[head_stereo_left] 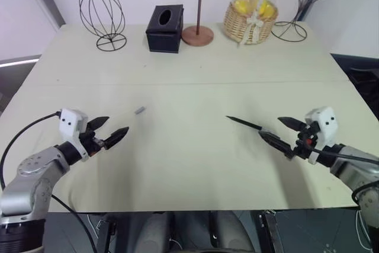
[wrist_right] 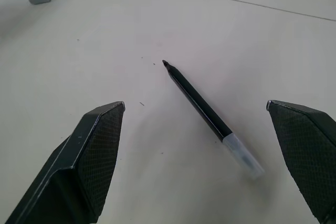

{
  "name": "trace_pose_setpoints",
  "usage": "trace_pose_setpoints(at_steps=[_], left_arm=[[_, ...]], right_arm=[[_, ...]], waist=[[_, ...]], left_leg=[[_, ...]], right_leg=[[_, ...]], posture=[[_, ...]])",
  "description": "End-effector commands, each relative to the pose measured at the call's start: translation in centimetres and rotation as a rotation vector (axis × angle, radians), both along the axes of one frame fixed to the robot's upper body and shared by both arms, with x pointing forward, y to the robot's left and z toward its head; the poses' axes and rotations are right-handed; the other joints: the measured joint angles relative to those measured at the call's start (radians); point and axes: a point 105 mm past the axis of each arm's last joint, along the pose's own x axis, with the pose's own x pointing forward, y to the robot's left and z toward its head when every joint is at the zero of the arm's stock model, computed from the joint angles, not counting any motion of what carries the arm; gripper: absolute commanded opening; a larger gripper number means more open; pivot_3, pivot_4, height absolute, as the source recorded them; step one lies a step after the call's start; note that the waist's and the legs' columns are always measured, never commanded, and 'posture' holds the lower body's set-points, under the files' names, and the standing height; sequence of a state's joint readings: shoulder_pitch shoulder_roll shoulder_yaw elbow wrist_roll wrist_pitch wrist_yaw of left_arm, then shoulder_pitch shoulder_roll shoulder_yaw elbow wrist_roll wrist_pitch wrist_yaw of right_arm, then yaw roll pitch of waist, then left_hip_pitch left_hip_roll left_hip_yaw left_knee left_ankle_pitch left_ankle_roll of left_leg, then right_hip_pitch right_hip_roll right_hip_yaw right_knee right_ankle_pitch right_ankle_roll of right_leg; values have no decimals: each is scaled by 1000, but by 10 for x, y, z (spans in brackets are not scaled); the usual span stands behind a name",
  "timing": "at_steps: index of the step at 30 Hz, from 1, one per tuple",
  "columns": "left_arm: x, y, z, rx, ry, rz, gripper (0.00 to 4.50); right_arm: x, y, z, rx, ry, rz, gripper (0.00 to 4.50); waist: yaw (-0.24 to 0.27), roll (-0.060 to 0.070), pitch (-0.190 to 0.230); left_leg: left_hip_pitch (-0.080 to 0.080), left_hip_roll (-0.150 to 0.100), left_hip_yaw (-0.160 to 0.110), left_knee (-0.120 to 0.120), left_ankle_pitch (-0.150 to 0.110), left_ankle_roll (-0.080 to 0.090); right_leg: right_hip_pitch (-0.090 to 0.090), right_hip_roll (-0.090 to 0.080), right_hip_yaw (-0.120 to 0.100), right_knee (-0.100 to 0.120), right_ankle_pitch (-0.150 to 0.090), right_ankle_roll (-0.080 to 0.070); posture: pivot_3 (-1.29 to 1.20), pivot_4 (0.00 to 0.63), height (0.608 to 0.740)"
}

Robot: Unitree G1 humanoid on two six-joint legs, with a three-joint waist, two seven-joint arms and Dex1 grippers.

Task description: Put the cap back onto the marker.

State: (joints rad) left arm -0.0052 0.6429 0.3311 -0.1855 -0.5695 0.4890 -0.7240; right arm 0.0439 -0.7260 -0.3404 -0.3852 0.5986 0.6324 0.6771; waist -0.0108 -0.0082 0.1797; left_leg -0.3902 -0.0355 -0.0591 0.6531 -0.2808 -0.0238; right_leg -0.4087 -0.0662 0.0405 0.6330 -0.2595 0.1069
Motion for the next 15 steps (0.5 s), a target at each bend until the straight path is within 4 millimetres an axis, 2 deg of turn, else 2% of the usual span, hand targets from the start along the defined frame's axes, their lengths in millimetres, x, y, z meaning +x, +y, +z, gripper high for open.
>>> trace_pose_setpoints(at_steps=[1, 7, 15], left_arm=[[1, 1, 8, 17, -40, -3, 4476], [7, -11, 23, 75, -89, -126, 4476], [16, -34, 36, 109, -91, -318, 4476]], right_arm=[[1, 0, 9, -8, -45, 14, 4500], [8, -7, 14, -40, -67, 36, 4500], [25, 9, 11, -62, -73, 171, 4500]], waist=[[0, 0, 0], [1, 0, 0], [-3, 0, 0]], left_leg=[[0, 0, 0, 0, 0, 0], [0, 0, 0, 1, 0, 0], [1, 0, 1, 1, 0, 0]], right_leg=[[0, 0, 0, 0, 0, 0], [0, 0, 0, 0, 0, 0], [0, 1, 0, 2, 0, 0]], posture=[[0, 150, 740], [0, 150, 740], [0, 150, 740]])
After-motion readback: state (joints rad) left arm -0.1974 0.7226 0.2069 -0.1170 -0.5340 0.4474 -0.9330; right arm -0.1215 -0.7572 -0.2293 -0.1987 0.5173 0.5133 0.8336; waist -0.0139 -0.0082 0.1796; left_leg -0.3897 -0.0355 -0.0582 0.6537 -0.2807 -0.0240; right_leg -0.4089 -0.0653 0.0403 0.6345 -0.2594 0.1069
